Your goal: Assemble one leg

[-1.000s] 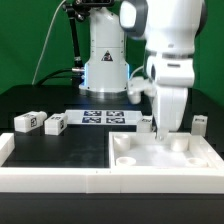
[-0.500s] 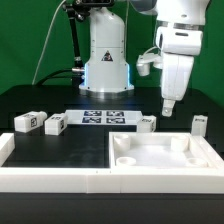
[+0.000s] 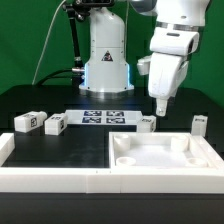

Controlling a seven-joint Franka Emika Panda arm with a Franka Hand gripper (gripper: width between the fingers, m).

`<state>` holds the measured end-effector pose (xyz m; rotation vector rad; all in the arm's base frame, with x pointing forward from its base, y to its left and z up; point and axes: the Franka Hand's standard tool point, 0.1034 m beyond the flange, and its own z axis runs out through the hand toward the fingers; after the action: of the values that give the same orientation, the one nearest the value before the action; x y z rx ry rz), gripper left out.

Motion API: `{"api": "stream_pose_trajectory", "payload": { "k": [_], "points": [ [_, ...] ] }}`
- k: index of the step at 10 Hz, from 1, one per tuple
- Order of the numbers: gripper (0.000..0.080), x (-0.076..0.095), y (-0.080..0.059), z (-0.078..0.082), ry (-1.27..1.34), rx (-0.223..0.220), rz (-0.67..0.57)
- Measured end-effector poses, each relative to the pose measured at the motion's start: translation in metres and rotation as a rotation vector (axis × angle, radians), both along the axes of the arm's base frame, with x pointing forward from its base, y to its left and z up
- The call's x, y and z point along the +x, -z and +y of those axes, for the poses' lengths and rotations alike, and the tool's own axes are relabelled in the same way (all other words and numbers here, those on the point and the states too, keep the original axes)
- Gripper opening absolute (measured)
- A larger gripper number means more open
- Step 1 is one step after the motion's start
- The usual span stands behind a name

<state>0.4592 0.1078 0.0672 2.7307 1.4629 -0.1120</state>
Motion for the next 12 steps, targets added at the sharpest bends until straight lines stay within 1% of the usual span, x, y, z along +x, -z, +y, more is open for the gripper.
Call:
{"api": "stream_pose_trajectory", "payload": {
  "k": [1, 3, 5, 9, 10, 11, 12],
  "points": [
    [0.0649, -0.005, 0.001, 0.009, 0.111, -0.005, -0.004],
    [0.0649, -0.011, 0.002, 0.027, 0.374, -0.013, -0.018],
    [0.0649, -0.018, 0.008, 0.042, 0.611, -0.01, -0.007],
    [0.0649, -0.021, 0.008, 0.047, 0.881, -0.008, 0.0],
    [0.0649, -0.027, 0.013, 0.05, 1.063, 0.009, 0.0],
    [0.0649, -0.036, 0.016, 0.058, 1.191, 0.006, -0.002],
    [0.0649, -0.042, 0.017, 0.07, 1.312, 0.007, 0.0]
  ]
}}
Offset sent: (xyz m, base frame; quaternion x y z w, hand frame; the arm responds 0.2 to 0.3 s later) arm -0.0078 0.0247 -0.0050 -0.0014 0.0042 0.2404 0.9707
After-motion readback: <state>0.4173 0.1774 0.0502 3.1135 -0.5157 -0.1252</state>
